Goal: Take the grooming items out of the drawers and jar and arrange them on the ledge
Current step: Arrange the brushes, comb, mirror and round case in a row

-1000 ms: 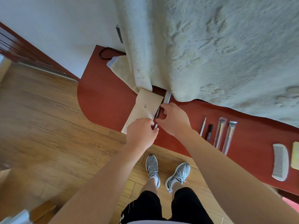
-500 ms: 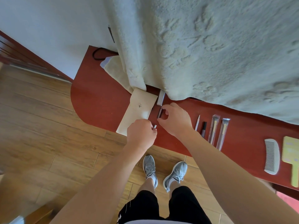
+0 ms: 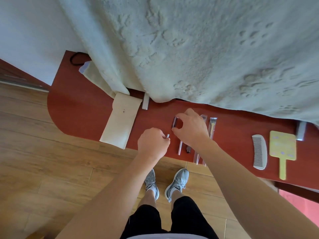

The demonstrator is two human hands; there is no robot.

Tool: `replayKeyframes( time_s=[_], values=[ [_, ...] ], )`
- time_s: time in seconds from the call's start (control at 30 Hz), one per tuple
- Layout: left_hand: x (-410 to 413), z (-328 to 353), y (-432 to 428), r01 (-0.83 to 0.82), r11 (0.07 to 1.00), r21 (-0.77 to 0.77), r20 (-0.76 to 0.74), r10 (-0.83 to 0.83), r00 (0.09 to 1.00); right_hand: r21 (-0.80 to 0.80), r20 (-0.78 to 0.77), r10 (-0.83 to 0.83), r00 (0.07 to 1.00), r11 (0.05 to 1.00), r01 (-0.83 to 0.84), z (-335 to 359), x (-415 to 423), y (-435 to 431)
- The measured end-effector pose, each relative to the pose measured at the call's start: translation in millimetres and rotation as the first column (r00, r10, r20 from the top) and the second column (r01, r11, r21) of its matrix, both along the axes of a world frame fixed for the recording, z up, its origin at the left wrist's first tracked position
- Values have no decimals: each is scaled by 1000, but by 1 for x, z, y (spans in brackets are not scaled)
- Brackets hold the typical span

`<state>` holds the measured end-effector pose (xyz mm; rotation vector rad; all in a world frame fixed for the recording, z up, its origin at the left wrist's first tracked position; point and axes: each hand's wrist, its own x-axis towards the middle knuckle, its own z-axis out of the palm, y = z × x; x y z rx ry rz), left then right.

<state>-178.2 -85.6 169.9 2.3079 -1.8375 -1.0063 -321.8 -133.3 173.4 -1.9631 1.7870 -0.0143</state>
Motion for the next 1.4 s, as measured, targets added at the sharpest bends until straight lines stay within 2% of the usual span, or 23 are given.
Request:
replayKeyframes(
  time_s=[0.6, 1.4],
  values=[
    [-25, -7, 13, -75, 997, 30, -39, 76, 996, 41, 4, 21, 1000, 999, -22, -3, -20, 8],
    [-23, -7, 14, -84, 996, 27, -67, 86, 994, 29, 28, 4, 1000, 1000, -4, -8, -21, 11]
  ],
)
